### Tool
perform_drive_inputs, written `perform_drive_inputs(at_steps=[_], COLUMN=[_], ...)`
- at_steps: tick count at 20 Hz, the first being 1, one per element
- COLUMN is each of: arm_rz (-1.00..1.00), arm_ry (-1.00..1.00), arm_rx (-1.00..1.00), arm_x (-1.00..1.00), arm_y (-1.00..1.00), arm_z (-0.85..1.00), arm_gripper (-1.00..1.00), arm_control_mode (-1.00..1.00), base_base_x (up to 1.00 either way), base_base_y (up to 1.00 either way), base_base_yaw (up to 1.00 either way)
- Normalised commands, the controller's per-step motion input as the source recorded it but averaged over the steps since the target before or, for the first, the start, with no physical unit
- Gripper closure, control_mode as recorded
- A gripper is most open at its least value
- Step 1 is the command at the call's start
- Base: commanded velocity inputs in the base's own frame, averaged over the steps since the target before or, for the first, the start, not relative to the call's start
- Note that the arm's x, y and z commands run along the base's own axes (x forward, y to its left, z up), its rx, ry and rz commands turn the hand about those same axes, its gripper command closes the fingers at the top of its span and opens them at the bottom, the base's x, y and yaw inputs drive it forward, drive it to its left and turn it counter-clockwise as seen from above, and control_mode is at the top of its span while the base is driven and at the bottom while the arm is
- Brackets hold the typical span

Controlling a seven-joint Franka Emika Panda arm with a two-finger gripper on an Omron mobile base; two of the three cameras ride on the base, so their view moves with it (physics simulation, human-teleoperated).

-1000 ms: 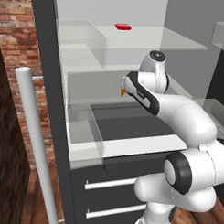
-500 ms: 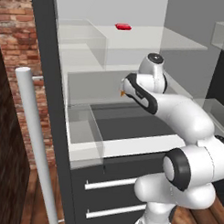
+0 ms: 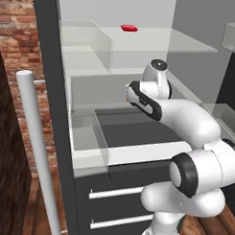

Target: Pick the cheese from the fridge and the cheese grater from the cabinet and place them next to the salad bowl.

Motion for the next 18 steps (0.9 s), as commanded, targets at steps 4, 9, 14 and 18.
perform_drive_inputs(at_steps=[4, 9, 14, 18], arm_rz=[-0.12, -0.07, 0.00, 0.00], arm_ry=[0.00, 0.00, 0.00, 0.00], arm_rx=[0.00, 0.00, 0.00, 0.00], arm_x=[0.16, 0.18, 0.32, 0.37], arm_y=[0.13, 0.01, 0.00, 0.00], arm_z=[0.11, 0.00, 0.00, 0.00], arm_gripper=[-1.00, -1.00, -1.00, -1.00], arm_control_mode=[-1.00, -1.00, -1.00, -1.00], base_base_x=[0.00, 0.00, 0.00, 0.00], base_base_y=[0.00, 0.00, 0.00, 0.00], base_base_yaw=[0.00, 0.00, 0.00, 0.00])
